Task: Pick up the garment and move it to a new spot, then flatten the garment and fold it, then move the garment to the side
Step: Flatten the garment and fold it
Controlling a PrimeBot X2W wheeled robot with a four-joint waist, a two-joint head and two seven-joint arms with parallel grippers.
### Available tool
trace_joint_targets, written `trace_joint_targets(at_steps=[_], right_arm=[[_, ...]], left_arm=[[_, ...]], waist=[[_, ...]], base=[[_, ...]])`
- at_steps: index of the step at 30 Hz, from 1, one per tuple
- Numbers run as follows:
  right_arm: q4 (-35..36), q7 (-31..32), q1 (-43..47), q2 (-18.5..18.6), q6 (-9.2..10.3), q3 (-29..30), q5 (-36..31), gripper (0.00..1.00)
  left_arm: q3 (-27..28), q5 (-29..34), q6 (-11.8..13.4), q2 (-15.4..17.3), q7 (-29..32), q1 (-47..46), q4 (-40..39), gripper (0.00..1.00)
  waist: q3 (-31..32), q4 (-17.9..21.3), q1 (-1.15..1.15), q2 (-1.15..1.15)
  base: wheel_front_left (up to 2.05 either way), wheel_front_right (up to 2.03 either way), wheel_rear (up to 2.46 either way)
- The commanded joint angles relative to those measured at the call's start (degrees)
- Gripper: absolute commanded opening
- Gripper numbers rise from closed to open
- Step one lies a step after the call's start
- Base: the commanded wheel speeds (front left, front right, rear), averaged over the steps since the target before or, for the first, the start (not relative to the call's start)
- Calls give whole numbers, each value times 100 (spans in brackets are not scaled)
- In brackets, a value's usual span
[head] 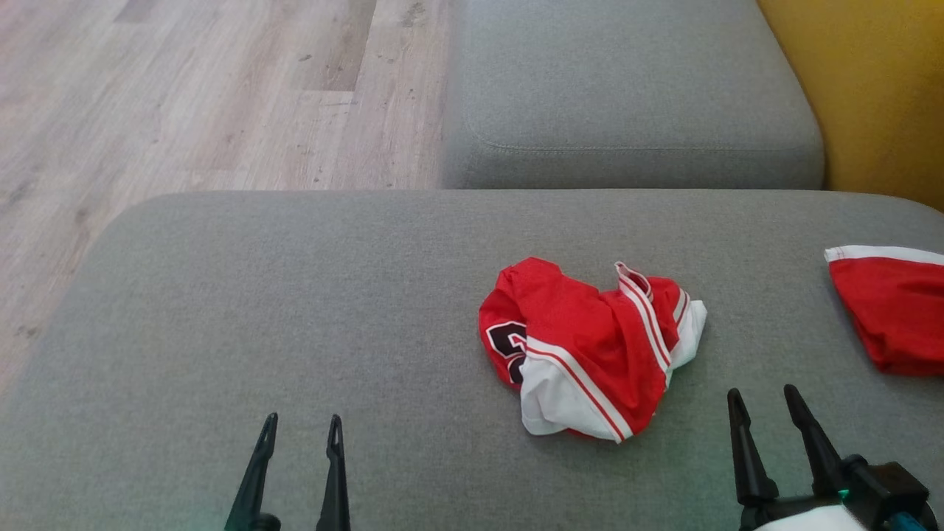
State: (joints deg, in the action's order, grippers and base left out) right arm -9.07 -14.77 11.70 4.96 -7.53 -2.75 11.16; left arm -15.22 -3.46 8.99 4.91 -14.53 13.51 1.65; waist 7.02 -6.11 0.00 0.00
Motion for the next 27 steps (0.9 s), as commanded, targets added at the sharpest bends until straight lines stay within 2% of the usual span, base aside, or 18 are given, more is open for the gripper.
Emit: trace_joint_targets(at_steps=[1, 10, 15, 20, 27], right_arm=[[182, -23, -187, 45, 4, -110, -29, 100], [175, -23, -171, 60, 4, -158, -28, 100], [210, -23, -224, 108, 4, -278, -24, 100], [320, -23, -288, 181, 4, -326, -38, 100], [486, -23, -464, 308, 4, -401, -48, 100]], left_arm=[[196, 73, -24, -70, -47, -258, -212, 100], [214, 89, -98, -98, -47, -262, -212, 100], [52, 111, -185, -127, -47, -320, -72, 100], [-351, 114, -384, -164, -47, -619, 320, 100], [-1299, 234, -848, -195, -47, -1468, 1410, 100]], waist=[[5, 14, 0, 0], [17, 97, 0, 0], [-47, 294, 0, 0], [-206, 567, 0, 0], [-580, 1041, 0, 0]], base=[[0, 0, 0], [0, 0, 0], [0, 0, 0], [0, 0, 0], [0, 0, 0]])
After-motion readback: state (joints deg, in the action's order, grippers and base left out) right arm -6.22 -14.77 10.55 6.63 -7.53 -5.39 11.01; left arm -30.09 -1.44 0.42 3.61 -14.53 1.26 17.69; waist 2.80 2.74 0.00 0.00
